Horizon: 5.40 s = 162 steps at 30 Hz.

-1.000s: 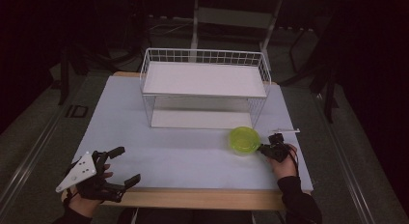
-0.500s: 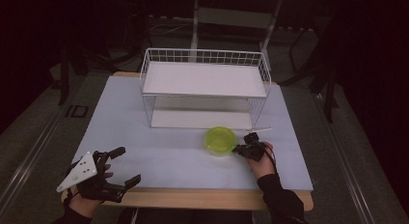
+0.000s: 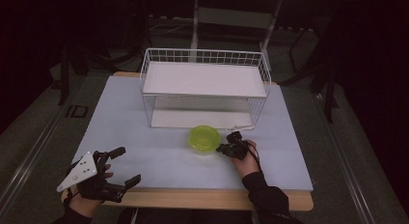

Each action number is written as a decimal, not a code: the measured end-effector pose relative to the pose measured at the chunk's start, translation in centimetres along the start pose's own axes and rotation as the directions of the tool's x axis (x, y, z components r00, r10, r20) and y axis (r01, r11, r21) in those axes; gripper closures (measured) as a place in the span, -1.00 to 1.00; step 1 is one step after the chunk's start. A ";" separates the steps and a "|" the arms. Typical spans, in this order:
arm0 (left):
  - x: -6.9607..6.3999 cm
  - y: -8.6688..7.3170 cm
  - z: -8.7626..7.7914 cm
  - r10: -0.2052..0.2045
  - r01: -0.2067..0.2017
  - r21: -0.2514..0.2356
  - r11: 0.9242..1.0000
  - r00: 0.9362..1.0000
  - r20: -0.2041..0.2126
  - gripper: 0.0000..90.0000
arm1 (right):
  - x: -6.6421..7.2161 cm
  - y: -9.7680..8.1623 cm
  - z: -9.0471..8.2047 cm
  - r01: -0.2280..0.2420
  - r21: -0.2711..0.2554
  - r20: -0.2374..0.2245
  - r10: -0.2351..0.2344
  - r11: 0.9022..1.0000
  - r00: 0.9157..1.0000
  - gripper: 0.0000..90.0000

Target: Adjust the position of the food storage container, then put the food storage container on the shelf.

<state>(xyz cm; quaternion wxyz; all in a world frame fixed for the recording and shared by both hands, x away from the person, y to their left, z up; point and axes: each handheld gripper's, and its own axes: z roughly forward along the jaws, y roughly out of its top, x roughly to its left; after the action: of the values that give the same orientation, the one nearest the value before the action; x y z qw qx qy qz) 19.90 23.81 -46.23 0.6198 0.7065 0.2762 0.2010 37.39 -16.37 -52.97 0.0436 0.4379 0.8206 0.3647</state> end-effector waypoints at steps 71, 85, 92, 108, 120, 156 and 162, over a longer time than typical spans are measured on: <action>4.2 5.5 14.2 -0.207 0.182 0.348 0.920 0.978 0.035 -0.94 | 3.4 3.5 -9.0 0.141 -0.193 -0.017 -0.147 0.971 0.989 -0.67; 6.9 4.0 18.3 -0.311 0.336 0.476 0.813 0.941 -0.134 -0.86 | 2.2 4.8 -6.2 0.057 -0.170 -0.011 -0.059 0.984 0.998 -0.52; 6.4 2.8 20.3 -0.296 0.365 0.531 0.765 0.931 -0.213 -0.61 | 2.5 5.0 -5.0 0.000 -0.110 0.000 0.000 0.994 1.000 -0.36; 6.9 1.3 20.8 -0.464 0.509 0.571 0.643 0.853 -0.238 0.59 | 1.6 4.6 -2.4 -0.252 0.007 -0.100 0.251 0.968 0.963 0.47; 6.5 1.1 20.4 -0.514 0.544 0.575 0.611 0.825 -0.234 0.73 | 2.1 4.1 -2.1 -0.318 0.006 -0.091 0.317 0.948 0.944 0.68; 2.9 9.8 17.7 -0.509 0.535 0.490 0.688 0.838 -0.200 0.81 | 6.5 7.3 -10.6 -0.180 -0.208 0.011 0.187 0.961 0.982 0.76; 2.7 12.9 17.4 -0.499 0.526 0.467 0.711 0.845 -0.192 0.81 | 7.0 9.0 -13.1 -0.167 -0.247 0.004 0.173 0.955 0.985 0.76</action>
<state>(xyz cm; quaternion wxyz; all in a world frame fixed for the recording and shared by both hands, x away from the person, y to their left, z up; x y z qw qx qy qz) 34.67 11.22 -36.30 0.4377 0.7328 0.5195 -0.0395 34.20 -15.25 -35.94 0.0765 0.5027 0.7278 0.4602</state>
